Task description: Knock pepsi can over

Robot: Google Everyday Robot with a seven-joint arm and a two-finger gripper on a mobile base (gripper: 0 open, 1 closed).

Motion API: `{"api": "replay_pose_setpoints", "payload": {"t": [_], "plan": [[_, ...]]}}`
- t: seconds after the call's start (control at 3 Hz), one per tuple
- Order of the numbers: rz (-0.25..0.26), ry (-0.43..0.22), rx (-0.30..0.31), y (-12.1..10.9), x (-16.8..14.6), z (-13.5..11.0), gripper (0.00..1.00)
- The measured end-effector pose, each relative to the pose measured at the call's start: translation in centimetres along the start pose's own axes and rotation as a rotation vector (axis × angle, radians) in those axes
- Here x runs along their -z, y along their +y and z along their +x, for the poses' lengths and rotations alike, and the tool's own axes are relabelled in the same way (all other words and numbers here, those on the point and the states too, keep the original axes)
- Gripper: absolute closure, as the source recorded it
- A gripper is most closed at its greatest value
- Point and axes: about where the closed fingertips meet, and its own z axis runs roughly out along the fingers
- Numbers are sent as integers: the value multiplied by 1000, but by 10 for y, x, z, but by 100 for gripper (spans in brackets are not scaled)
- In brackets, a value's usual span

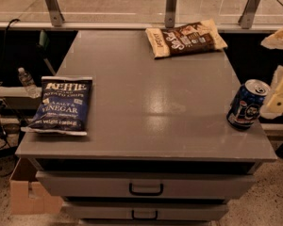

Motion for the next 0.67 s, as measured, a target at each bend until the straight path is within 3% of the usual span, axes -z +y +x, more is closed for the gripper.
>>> {"api": "replay_pose_setpoints", "payload": {"t": [0.33, 0.67], "plan": [[32, -81, -81, -41, -10, 40, 0], [-1, -145, -155, -54, -31, 75, 0]]}}
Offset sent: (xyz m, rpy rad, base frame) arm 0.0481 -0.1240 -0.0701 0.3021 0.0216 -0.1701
